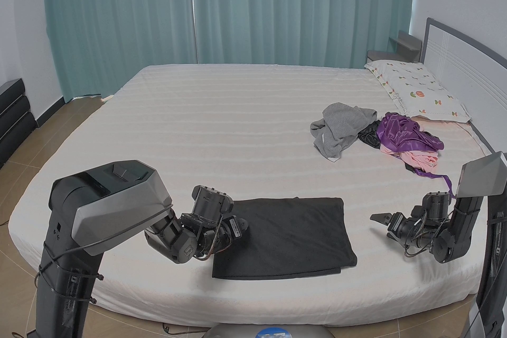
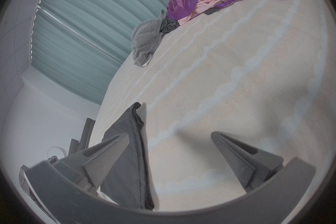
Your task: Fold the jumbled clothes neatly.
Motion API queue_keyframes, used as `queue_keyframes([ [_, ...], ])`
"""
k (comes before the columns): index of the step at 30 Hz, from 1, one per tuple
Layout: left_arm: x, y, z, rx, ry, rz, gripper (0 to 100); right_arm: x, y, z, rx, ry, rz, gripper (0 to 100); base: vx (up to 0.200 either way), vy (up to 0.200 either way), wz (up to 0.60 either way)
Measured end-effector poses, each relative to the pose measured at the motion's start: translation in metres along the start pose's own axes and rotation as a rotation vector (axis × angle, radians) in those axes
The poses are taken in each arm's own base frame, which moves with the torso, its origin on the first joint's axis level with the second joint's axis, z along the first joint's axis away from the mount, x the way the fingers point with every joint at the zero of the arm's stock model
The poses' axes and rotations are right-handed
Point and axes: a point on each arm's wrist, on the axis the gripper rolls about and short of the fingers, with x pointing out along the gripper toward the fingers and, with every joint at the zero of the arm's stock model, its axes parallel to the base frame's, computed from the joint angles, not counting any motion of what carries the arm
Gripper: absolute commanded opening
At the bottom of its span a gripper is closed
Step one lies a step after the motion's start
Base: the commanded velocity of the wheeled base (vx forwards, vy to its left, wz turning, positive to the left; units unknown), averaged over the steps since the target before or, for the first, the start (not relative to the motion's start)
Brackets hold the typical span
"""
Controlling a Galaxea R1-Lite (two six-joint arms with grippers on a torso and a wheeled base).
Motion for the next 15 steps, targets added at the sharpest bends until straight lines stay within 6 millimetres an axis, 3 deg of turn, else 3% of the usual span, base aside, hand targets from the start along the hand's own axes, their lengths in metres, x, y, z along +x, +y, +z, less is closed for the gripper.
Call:
queue_keyframes([
  [15,0.0013,0.001,0.0014,-0.008,-0.003,0.002,0,-0.0001,-0.0002,-0.0003,0.001,0.001,-0.001,100,0.0,0.0,0.0],
])
